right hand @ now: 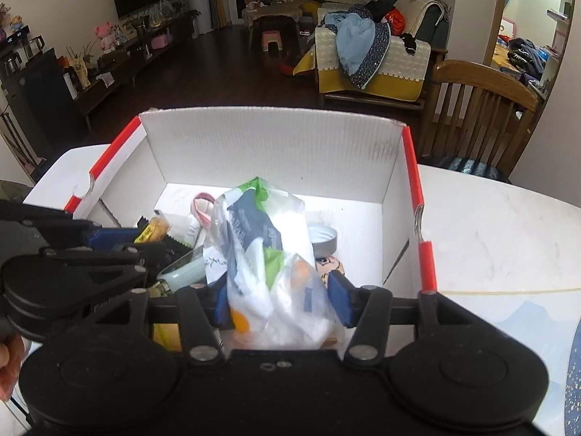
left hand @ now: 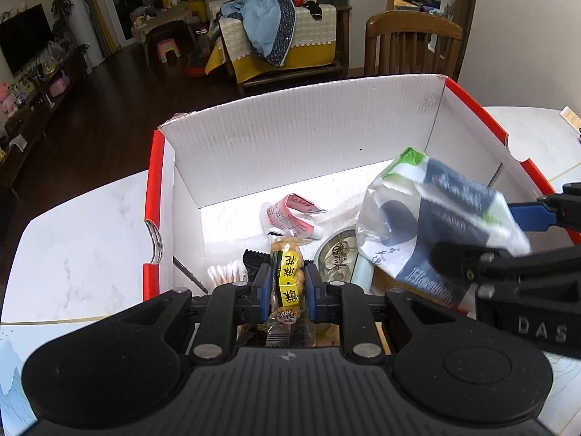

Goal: Organize objects
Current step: 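Lift and carry the candy packet and plastic bag with both tools into the red box, then open both tools to release the candy packet and bag into the box, then withdraw both tools back from the filled box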

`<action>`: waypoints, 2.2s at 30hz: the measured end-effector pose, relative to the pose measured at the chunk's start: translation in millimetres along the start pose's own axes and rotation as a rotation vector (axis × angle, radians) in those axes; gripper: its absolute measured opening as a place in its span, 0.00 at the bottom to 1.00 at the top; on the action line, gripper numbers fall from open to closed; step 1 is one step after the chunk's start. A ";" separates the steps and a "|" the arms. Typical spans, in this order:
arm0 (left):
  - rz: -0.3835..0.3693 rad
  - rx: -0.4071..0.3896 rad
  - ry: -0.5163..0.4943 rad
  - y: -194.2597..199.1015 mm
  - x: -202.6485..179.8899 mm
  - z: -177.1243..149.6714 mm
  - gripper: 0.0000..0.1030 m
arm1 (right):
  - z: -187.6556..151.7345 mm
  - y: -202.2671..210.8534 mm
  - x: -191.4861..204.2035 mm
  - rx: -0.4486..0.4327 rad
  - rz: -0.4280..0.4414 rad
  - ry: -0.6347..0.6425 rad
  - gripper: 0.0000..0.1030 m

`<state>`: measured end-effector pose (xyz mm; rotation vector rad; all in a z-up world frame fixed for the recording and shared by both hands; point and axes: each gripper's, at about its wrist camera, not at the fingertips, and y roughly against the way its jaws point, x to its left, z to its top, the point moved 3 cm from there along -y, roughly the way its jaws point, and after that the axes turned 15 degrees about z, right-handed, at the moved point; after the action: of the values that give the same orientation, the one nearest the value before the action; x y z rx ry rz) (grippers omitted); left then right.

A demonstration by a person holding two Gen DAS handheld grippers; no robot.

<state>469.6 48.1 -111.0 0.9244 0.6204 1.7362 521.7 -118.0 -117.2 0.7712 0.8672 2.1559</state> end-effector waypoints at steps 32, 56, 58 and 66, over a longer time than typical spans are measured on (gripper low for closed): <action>-0.077 -0.097 0.120 75.9 26.7 -12.0 0.22 | -7.6 87.4 16.8 -0.147 0.095 0.053 0.74; -0.024 -0.246 0.135 164.6 40.0 -49.2 0.66 | -48.7 156.6 44.3 -0.260 0.142 0.151 0.95; -0.018 -0.259 0.138 170.4 41.0 -54.6 0.71 | -52.2 162.5 46.1 -0.271 0.149 0.159 0.98; -0.021 -0.267 0.169 183.7 44.9 -70.6 0.82 | -66.1 183.2 52.4 -0.304 0.188 0.173 1.00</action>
<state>303.9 29.6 2.8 0.5885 0.4892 1.8373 376.3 -201.6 -5.3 0.5359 0.5466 2.4755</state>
